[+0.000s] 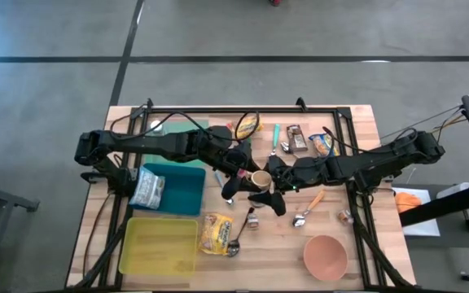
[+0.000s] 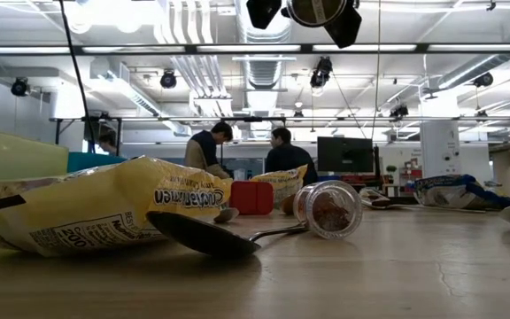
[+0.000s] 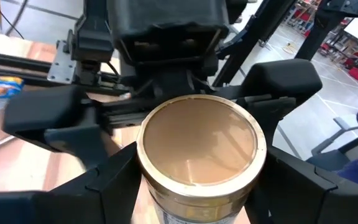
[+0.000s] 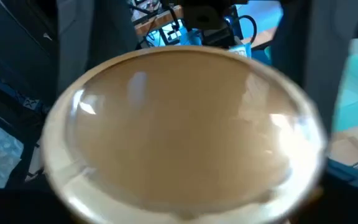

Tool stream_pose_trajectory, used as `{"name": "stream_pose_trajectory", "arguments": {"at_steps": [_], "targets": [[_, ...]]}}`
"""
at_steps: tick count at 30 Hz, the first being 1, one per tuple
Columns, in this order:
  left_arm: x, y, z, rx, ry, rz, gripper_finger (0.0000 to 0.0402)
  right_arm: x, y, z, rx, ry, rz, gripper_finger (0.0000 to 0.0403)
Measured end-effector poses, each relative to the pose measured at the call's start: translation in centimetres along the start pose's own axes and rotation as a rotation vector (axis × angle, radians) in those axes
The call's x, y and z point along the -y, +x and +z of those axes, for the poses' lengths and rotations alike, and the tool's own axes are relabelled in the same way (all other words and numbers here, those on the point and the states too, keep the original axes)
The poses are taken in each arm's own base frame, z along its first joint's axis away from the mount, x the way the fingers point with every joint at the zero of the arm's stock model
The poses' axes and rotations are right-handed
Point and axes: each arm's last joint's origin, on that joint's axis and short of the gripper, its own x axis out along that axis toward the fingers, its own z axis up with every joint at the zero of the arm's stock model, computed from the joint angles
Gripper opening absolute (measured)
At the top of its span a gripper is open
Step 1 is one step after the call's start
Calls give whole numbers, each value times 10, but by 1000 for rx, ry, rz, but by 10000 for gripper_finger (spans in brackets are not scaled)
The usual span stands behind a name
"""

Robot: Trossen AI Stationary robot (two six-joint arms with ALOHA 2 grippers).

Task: Pick & Place Food Item
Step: Put the gold seasoning bottle into the light blue bin

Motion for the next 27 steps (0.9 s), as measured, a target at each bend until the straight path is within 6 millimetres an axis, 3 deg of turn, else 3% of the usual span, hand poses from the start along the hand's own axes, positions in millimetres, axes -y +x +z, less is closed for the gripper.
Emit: {"name": "stream_pose_trajectory", "arguments": {"at_steps": [3,11,19,27], "targets": [[1,-2,0,-9,-13,-2,280,0,-1,0,2,7,-4,391],[0,-15,-1,-50,-48,39,280,2,-1,-2,-23,9,-21,377],[-9,-48,3,-76,-97,199,280,7,-7,-5,-54,23,-133,377],[-25,-87,1,-111,-155,492,279,9,-27,2,3,50,-253,378]]}}
